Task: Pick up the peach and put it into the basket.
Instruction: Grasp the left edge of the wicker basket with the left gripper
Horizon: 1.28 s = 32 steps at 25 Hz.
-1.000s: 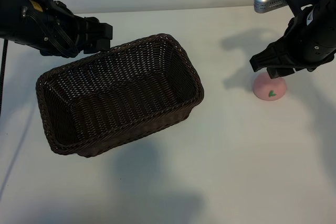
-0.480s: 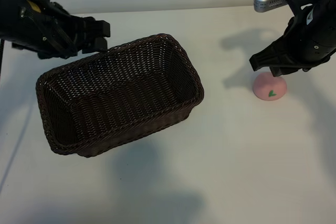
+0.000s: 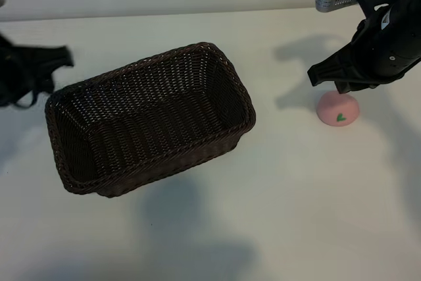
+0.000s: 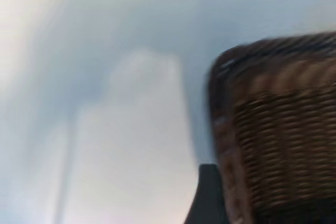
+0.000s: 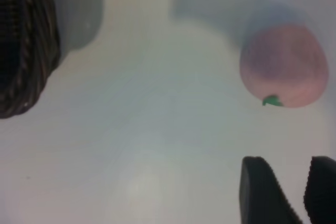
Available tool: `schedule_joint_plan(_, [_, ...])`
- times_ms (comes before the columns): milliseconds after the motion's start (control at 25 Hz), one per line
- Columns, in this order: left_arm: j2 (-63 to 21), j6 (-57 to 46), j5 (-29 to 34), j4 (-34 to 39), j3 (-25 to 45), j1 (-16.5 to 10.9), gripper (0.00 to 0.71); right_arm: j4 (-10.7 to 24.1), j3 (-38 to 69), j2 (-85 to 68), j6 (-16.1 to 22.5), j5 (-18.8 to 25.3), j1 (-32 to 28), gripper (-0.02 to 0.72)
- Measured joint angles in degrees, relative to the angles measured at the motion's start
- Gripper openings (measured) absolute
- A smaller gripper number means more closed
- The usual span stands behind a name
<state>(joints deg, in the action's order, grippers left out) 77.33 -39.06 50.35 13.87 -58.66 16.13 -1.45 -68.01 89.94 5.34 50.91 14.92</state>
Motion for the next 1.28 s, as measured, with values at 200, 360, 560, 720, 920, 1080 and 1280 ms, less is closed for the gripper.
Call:
schedule_joint_plan(200, [-0.95,-2.14,-1.93,-1.00,6.61,0.00,0.588,-0.16,0.00,0.00,0.00,-0.15,0.00,0.245])
schedule_joint_plan(360, [-0.95,-4.51,-6.15,-1.89,9.90,0.00,0.588,-0.27,0.00,0.00,0.00,-0.39,0.00,0.245])
schedule_joint_plan(560, [1.18,-6.11,-7.88,-2.79,11.09,0.00,0.588,-0.27,0.00,0.00,0.00,-0.33,0.00,0.245])
schedule_joint_plan(720, [5.09,-5.98,-9.44,-5.28,11.09,0.00,0.588,-0.15,0.00,0.00,0.00,-0.28,0.00,0.253])
schedule_joint_plan(920, [8.08,-5.26,-11.26,-7.44,11.13,0.00,0.588,0.10,0.00,0.00,0.00,0.22,0.00,0.283])
schedule_joint_plan(1080, [8.81,-4.92,-11.92,-7.89,11.13,0.00,0.588,0.18,0.00,0.00,0.00,1.24,0.00,0.286])
schedule_joint_plan(1280, [10.67,-4.78,-12.08,-8.00,11.13,0.00,0.588,0.18,0.00,0.00,0.00,1.99,0.00,0.292])
